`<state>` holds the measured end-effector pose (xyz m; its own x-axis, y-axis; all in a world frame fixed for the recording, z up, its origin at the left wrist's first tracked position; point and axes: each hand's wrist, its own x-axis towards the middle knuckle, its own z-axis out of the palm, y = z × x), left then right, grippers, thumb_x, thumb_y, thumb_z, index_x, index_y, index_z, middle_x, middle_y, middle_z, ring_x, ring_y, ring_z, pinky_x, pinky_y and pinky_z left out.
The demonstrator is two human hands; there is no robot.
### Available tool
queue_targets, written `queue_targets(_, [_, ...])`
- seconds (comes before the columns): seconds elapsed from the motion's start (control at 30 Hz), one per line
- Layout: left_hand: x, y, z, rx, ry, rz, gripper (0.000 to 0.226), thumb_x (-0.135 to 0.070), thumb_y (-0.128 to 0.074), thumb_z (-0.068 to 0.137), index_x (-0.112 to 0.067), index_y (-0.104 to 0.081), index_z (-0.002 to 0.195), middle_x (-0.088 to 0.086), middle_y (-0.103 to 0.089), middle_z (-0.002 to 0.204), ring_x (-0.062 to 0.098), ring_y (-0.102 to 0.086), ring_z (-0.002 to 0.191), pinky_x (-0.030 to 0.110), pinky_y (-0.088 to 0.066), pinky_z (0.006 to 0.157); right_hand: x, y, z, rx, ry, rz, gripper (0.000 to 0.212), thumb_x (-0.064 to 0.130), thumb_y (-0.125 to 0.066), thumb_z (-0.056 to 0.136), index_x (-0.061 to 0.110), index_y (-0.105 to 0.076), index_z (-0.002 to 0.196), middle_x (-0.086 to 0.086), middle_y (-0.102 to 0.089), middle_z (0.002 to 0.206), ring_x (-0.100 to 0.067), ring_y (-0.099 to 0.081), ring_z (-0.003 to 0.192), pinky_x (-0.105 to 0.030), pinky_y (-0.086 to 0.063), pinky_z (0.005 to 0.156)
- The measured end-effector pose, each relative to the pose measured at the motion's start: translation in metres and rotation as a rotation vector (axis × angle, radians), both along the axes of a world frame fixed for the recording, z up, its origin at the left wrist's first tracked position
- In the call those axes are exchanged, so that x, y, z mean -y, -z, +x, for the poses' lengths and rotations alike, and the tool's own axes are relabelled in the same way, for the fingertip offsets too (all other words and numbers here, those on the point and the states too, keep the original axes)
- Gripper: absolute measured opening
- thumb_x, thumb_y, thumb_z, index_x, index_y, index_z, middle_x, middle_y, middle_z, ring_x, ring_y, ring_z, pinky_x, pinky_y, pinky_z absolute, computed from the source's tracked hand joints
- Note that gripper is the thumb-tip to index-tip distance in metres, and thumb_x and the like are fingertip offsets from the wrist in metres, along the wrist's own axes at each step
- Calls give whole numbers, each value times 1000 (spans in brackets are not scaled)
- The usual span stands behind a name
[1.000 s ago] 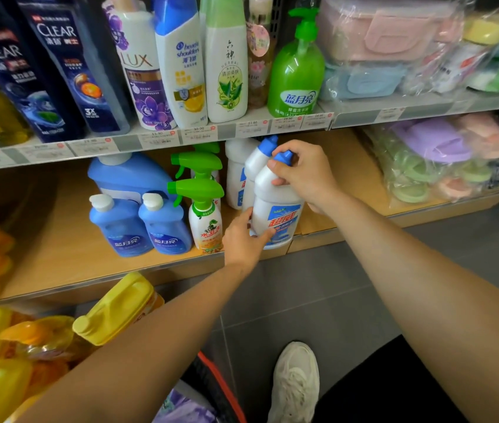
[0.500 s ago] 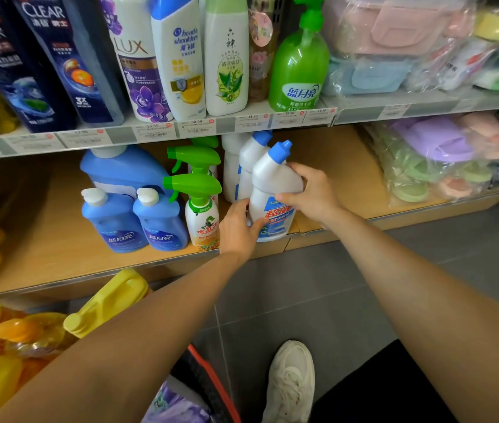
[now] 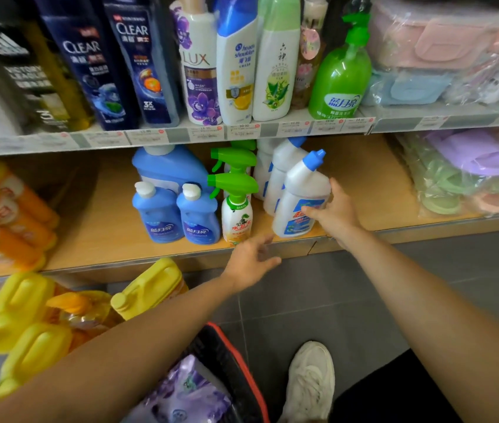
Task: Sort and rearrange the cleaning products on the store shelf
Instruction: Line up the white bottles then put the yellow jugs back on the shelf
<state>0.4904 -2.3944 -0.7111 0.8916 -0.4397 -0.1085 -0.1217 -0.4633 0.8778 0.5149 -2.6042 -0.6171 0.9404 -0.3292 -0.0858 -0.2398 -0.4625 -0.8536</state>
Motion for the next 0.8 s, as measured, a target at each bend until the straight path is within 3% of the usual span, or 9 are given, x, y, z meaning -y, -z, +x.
queue_targets(0.1, [-53,-11,-24,-7,82,87,51,-22,-76,90,-16,-59,137,-4,-70,115,13,-67,101,27,-56,92,-24,4,-16,-88,96,-81,57,14,-83,76,14,-54,126,-4,-67,119,-22,-64,108,-33,-52,85])
queue_targets(0.17, [-94,-23,-36,14,89,138,39,-20,-77,89,-14,-67,126,-4,-74,101,13,-71,94,26,-56,88,-44,8,-27,-145,51,-127,45,20,-82,79,11,-61,117,-7,-68,119,-23,-63,105,-34,-51,85])
queue_targets(0.27, [-161,-43,-49,49,75,249,26,-20,-76,89,-17,-73,115,-8,-76,94,7,-71,90,26,-56,85,-81,7,-38,-205,-97,-171,49,26,-80,83,8,-63,125,-10,-64,128,-25,-60,113,-35,-48,91])
queue_targets(0.33, [-204,-56,-54,75,60,352,24,-23,-76,89,-18,-74,112,-9,-75,95,8,-71,90,27,-56,84,-107,1,-40,-218,-205,-135,46,24,-81,83,8,-66,123,-10,-68,121,-24,-63,112,-32,-49,93])
queue_targets(0.43, [-266,-74,-59,71,33,495,21,-26,-75,90,-20,-74,110,-9,-74,95,11,-70,90,28,-54,80,-145,-7,-41,-219,-397,-179,26,20,-81,81,11,-74,105,-6,-74,97,-20,-69,94,-25,-52,79])
queue_targets(0.53, [-321,-87,-68,78,18,614,14,-25,-72,92,-22,-73,105,-7,-74,97,6,-66,85,27,-51,75,-185,-14,-44,-213,-570,-274,22,22,-81,81,15,-74,101,0,-73,84,-14,-68,85,-22,-49,73])
queue_targets(0.6, [-351,-94,-76,29,2,664,21,-28,-71,93,-19,-72,113,-3,-74,106,8,-66,91,27,-53,80,-209,-16,-47,-193,-709,-343,22,23,-79,83,15,-74,103,-1,-73,81,-14,-67,82,-24,-48,75])
queue_targets(0.67, [-374,-98,-84,-32,13,695,30,-33,-70,94,-19,-71,120,-1,-73,113,10,-66,97,30,-55,86,-232,-18,-50,-171,-887,-457,24,24,-76,85,17,-72,107,-2,-73,86,-17,-67,86,-28,-49,77])
queue_targets(0.8, [-407,-95,-103,-57,-36,776,39,-38,-70,93,-24,-66,129,-6,-67,124,10,-61,102,23,-49,84,-272,-14,-51,-143,-1213,-761,37,34,-71,88,23,-66,123,1,-69,113,-19,-63,104,-28,-47,83])
